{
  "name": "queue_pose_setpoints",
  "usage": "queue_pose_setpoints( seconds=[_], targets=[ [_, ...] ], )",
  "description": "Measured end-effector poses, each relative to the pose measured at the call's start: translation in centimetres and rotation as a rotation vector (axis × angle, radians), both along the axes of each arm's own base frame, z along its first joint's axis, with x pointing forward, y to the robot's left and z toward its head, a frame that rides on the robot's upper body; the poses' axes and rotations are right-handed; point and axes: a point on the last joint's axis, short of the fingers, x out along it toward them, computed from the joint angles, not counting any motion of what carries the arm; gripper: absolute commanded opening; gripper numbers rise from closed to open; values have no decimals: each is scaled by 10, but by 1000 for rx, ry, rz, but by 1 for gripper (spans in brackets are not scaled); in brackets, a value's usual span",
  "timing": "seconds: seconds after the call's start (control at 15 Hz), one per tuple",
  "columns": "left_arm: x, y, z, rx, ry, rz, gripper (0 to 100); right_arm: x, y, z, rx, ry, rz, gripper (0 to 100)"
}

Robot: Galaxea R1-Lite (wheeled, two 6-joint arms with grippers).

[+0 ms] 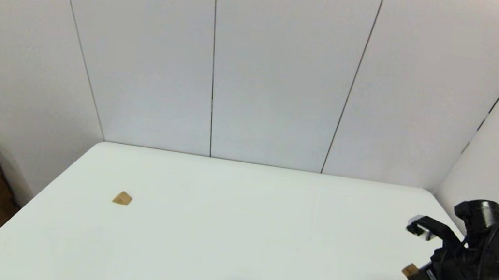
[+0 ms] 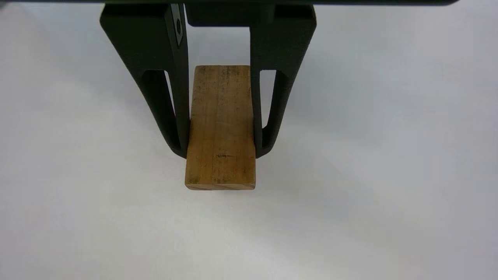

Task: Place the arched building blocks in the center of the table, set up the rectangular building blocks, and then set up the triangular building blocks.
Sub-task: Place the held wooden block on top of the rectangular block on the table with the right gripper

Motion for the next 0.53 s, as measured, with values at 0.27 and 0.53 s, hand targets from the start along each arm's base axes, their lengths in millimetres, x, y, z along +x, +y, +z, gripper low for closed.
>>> queue_pose_setpoints(
  seconds=[0.27,0.53],
  targets=[
    [0,0,0,1,0,0,100,-28,86,47,29,-51,276,0],
    [0,0,0,2,0,0,100,-51,164,81,55,-73,549,0]
  ],
)
